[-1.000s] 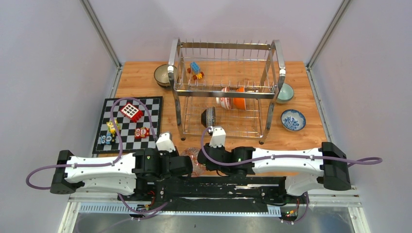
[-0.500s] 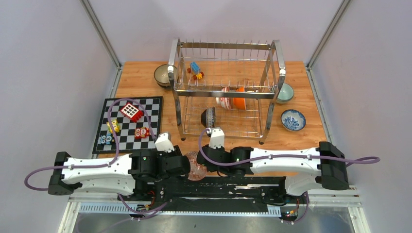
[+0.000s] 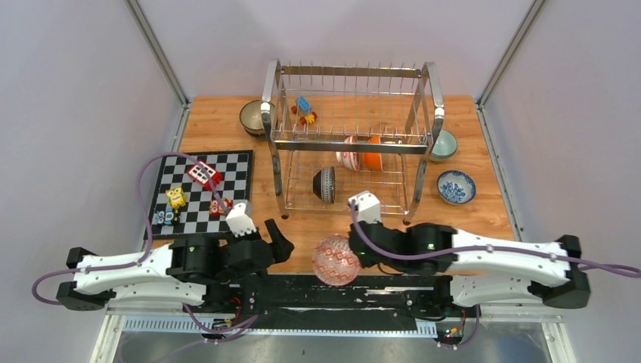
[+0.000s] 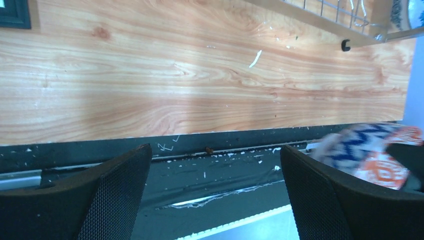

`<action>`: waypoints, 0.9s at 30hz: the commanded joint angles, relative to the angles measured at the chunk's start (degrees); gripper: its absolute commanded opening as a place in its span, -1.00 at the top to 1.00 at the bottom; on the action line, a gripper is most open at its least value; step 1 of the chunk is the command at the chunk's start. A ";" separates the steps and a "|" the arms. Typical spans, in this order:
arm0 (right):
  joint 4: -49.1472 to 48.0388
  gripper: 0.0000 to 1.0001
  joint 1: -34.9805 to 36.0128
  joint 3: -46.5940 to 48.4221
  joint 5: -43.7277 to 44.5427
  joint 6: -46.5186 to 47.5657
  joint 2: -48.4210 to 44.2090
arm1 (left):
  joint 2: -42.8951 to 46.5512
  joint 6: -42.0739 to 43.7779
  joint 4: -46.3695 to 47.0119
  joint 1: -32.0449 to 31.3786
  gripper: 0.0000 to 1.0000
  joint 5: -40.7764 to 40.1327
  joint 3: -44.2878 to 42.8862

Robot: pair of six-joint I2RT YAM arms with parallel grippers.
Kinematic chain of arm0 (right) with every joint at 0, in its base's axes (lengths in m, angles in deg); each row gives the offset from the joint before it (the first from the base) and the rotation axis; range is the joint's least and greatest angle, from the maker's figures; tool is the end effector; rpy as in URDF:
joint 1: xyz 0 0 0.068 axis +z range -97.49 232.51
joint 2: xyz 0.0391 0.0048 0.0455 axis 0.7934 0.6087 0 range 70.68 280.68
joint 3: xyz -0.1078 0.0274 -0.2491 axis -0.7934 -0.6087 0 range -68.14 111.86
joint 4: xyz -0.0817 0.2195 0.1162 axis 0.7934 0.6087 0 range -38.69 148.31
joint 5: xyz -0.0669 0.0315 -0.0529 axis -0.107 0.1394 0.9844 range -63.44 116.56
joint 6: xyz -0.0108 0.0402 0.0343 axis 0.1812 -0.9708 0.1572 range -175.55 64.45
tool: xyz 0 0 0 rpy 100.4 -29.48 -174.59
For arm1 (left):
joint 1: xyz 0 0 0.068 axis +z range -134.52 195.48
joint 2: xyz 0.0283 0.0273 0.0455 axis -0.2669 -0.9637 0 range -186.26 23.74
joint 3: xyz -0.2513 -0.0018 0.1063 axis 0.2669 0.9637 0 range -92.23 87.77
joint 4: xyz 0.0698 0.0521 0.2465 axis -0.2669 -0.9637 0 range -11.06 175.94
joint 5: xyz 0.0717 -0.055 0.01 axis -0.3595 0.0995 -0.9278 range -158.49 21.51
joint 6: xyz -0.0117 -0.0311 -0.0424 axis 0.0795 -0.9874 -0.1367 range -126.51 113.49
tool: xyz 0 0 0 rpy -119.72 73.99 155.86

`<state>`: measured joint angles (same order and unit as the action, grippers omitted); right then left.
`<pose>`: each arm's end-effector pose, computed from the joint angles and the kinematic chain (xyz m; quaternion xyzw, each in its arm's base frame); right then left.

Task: Unload the bowls from the dish rack
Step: Place the bowl with the bowl.

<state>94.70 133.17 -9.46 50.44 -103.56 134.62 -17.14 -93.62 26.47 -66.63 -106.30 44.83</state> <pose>0.0506 0.2186 0.3079 -0.1873 0.8990 0.2275 0.3240 0.0378 -0.1140 0.2691 -0.1305 0.9032 -0.2350 0.3345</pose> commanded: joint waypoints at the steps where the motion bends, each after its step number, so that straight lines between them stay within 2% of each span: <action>1: 15.21 0.95 0.40 2.55 6.01 7.43 -10.19 | 8.12 3.20 -0.24 -0.16 -1.00 -4.80 4.85; 5: 29.00 0.95 -2.71 8.05 13.40 4.80 -12.56 | 14.58 2.91 2.35 -0.14 -1.00 -6.17 8.41; 9: 34.26 0.95 -8.76 10.37 18.70 4.37 -11.63 | 16.49 2.04 1.94 -0.16 -1.00 -7.83 9.16; 13: 33.53 0.95 -18.63 11.53 20.58 6.04 -12.49 | 14.72 2.22 1.11 -0.16 -1.00 -8.25 8.22; 20: 32.03 0.95 -28.94 15.41 23.39 12.14 -17.82 | 10.71 4.01 1.60 -0.21 -1.00 -7.80 6.31; 24: 30.88 0.95 -39.36 14.05 24.70 14.06 -18.45 | 8.90 6.83 3.37 -0.16 -1.00 -9.30 5.95; 27: 26.60 0.95 -46.39 12.62 24.24 14.90 -19.20 | 7.77 8.68 4.42 -0.16 -1.00 -9.81 5.46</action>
<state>125.35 94.11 4.22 72.12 -91.58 115.80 -8.05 -87.79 28.79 -66.63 -112.96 52.11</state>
